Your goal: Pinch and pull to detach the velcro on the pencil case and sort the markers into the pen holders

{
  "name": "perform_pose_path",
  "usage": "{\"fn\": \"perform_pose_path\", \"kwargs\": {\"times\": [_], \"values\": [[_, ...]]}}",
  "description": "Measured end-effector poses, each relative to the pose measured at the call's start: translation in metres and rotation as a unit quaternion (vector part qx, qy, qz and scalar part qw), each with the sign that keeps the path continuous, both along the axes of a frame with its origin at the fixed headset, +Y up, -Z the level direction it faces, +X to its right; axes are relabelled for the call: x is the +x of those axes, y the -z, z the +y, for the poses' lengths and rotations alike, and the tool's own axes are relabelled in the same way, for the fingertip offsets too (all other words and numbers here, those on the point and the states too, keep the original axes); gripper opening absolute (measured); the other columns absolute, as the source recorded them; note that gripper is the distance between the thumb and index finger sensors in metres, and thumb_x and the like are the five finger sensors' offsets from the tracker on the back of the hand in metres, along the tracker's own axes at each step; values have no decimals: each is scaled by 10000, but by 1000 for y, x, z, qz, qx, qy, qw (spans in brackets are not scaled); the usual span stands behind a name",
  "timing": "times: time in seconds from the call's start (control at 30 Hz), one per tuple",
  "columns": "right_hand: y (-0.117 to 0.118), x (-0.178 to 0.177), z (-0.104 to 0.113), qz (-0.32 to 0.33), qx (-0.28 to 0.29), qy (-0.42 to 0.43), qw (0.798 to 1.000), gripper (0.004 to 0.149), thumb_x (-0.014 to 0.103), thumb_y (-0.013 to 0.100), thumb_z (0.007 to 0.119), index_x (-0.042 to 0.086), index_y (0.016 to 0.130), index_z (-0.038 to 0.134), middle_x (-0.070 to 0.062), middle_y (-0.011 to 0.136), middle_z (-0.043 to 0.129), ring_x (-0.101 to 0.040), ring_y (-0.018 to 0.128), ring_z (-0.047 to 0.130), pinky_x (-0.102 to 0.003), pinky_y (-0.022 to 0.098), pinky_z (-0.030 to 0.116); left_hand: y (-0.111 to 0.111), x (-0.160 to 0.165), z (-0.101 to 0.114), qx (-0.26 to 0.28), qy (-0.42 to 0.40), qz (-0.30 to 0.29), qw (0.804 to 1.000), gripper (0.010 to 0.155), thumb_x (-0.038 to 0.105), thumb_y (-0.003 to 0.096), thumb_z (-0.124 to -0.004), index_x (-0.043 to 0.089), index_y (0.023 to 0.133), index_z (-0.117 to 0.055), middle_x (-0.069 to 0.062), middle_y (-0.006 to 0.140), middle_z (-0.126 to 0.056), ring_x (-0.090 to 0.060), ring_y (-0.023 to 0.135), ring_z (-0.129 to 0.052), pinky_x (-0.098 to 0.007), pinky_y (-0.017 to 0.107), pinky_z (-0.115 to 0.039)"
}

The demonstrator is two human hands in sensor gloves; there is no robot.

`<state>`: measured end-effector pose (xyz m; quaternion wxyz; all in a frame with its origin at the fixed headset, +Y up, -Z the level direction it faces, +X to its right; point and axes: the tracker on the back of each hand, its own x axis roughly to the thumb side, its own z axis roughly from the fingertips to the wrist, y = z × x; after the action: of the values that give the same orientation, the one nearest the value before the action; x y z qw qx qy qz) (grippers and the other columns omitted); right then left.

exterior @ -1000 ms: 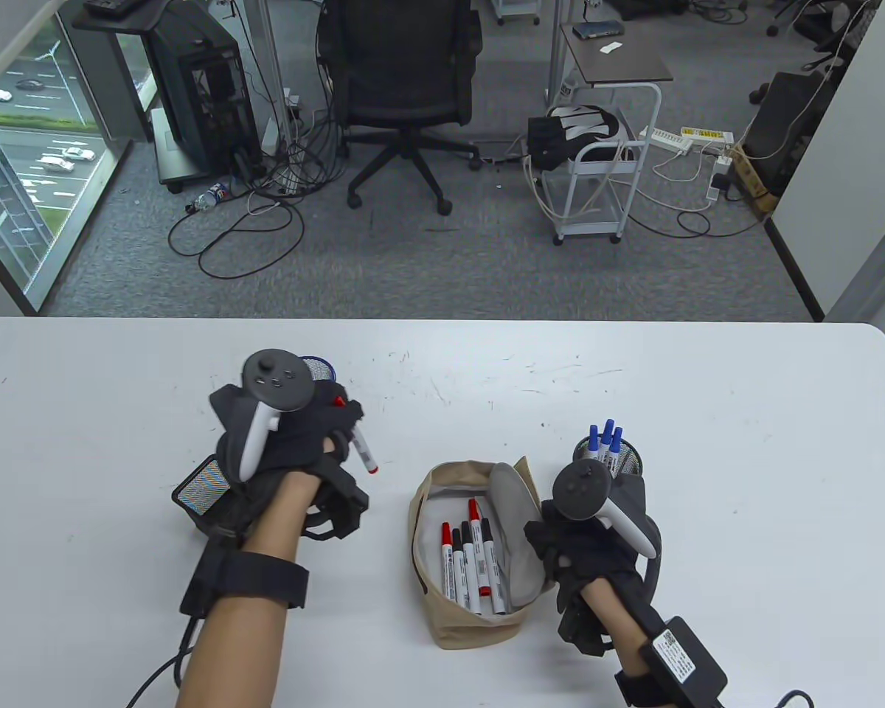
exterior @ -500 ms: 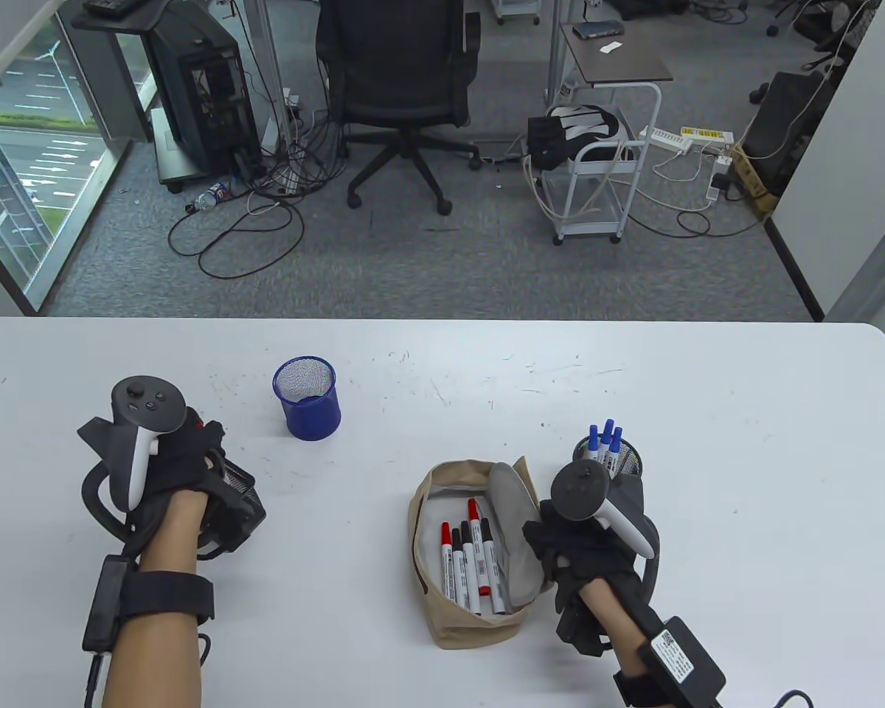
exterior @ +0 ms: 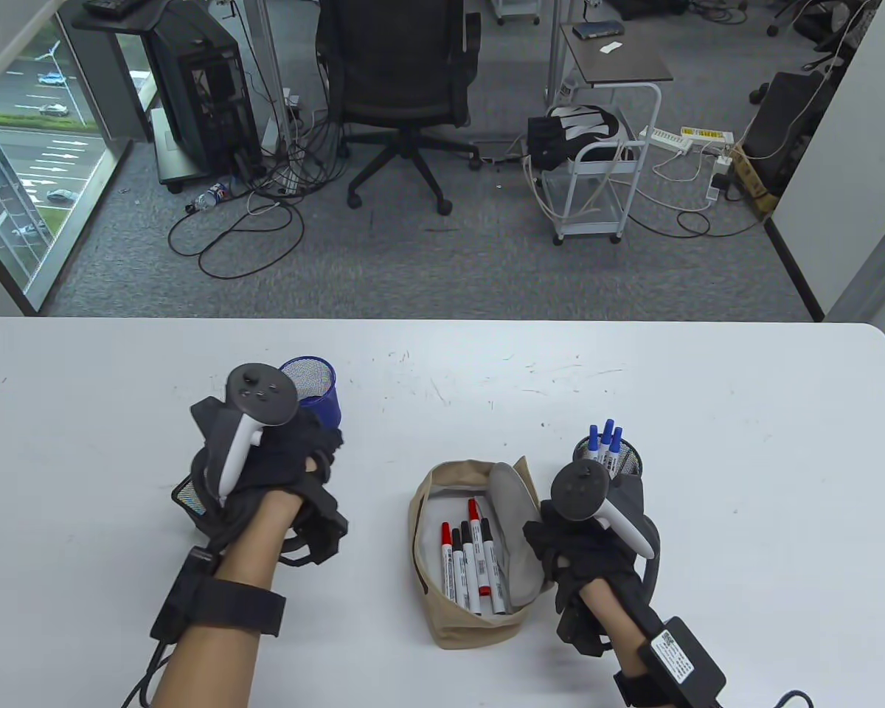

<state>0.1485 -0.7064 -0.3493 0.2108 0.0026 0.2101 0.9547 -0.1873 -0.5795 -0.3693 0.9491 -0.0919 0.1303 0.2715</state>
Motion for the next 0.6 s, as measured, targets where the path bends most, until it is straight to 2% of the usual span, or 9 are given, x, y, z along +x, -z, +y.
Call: {"fn": "perform_pose_path", "kwargs": {"times": [0.13, 0.3, 0.43, 0.6], "values": [[-1, -1, 0, -1, 3, -3, 1000, 539, 319, 498, 860, -43, 893, 795, -145, 610, 1047, -152, 190, 1051, -290, 144, 884, 2, 56, -14, -47, -1, -74, 996, 557, 402, 464, -942, 91, 923, -890, -147, 789, -1076, -309, 566, -1150, -313, 302, -1044], [-1, -1, -1, -1, 3, -4, 1000, 539, 319, 499, 859, -43, 893, 795, -144, 611, 1046, -152, 191, 1051, -290, 145, 884, 6, 109, -47, -130, 9, -134, 982, 578, 406, 469, -935, 80, 942, -870, -158, 810, -1061, -317, 589, -1140, -319, 320, -1042], [-2, -4, -1, 2, 8, -10, 1000, 539, 319, 498, 860, -44, 892, 796, -144, 611, 1046, -151, 190, 1050, -290, 144, 884, 9, 137, -76, -183, 14, -149, 972, 614, 402, 475, -931, 53, 971, -836, -189, 846, -1029, -346, 623, -1121, -338, 341, -1036], [-3, -5, 0, 4, 11, -15, 1000, 540, 318, 498, 859, -43, 895, 794, -144, 613, 1046, -151, 190, 1050, -290, 144, 884, 20, 158, -120, -259, 88, -148, 950, 658, 401, 481, -923, 21, 1002, -793, -215, 883, -995, -369, 661, -1098, -348, 366, -1025]]}}
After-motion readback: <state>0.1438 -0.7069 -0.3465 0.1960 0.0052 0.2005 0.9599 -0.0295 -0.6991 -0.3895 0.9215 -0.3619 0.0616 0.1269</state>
